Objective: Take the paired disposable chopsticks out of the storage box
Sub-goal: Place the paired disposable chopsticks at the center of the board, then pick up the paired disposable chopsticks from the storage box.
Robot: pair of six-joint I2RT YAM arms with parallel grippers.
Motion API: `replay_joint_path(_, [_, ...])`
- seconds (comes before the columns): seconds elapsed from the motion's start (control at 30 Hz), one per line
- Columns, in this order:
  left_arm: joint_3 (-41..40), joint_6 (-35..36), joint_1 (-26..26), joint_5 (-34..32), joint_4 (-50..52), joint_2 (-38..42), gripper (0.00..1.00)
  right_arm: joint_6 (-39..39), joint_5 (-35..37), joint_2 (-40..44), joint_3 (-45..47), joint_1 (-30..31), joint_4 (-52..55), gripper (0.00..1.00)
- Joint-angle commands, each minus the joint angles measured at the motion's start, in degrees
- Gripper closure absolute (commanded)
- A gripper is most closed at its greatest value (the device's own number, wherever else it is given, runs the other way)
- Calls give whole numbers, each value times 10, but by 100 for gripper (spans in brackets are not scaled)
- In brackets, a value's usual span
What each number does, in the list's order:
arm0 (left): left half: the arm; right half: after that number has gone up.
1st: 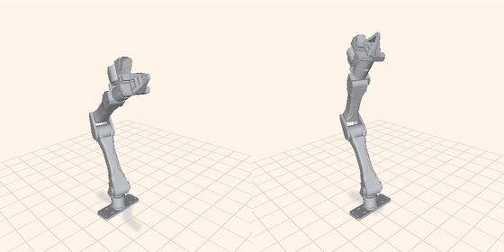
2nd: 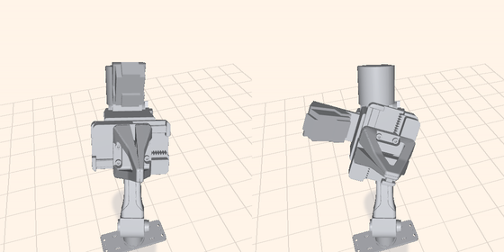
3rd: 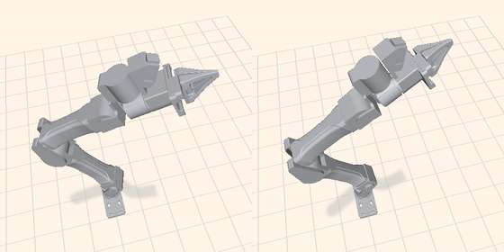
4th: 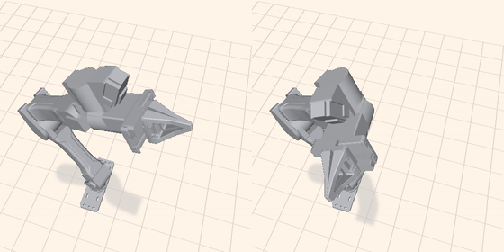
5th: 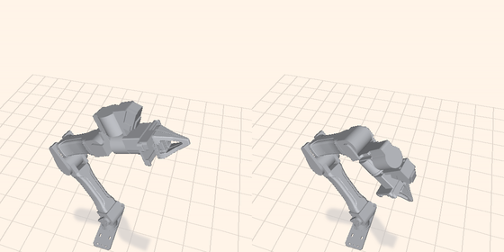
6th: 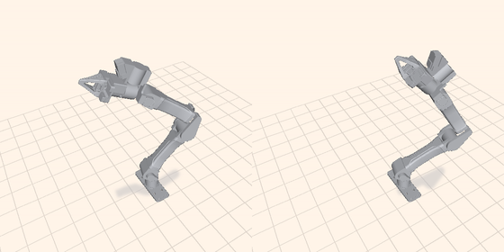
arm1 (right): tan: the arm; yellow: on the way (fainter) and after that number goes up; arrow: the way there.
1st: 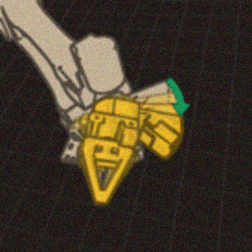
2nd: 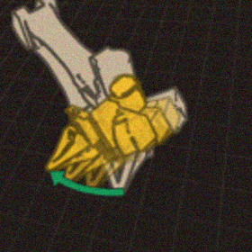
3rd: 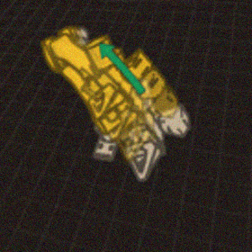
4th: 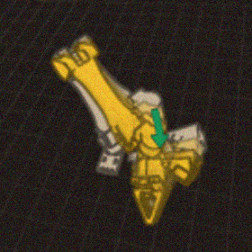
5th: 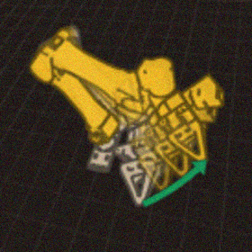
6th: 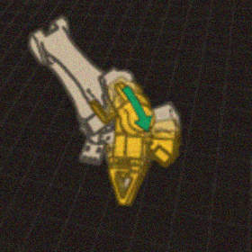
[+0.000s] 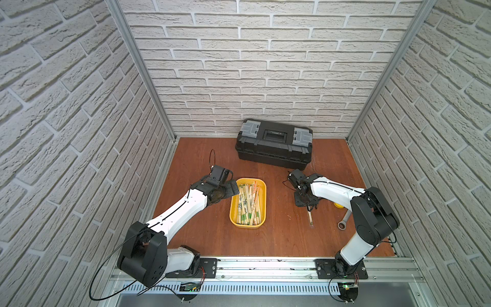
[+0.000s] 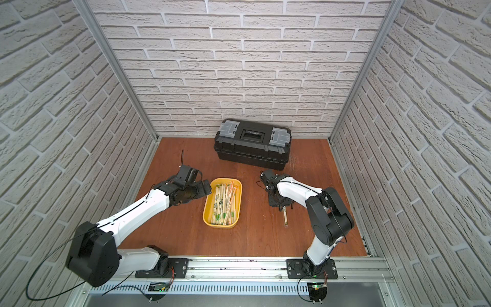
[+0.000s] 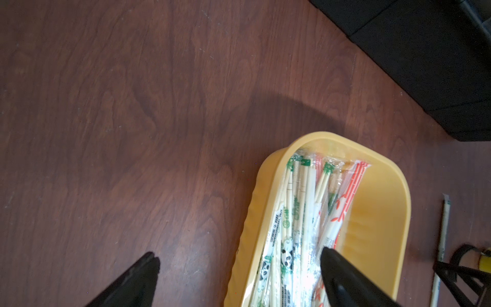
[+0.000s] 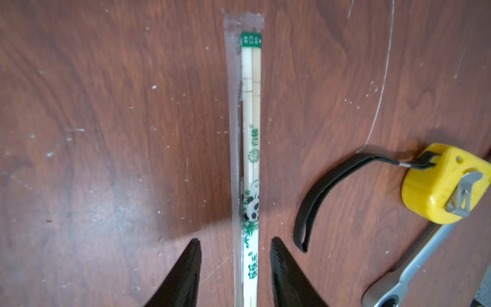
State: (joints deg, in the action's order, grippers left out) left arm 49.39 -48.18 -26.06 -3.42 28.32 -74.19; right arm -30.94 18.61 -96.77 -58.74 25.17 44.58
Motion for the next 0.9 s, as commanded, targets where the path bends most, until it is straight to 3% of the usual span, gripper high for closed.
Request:
replay_joint_path(0.0, [1,3,-2,-11,-4,1,2,-3,-6,23,-14,-2,1,49])
replay_joint_path(0.4, [4,19,17,-23,5,3,2,-20,-100,91,-36,22,-8,48])
replay_joint_path(0.87, [-14,34,61,-20,11,20,2,-74,-201,55,-135,124,-65,59])
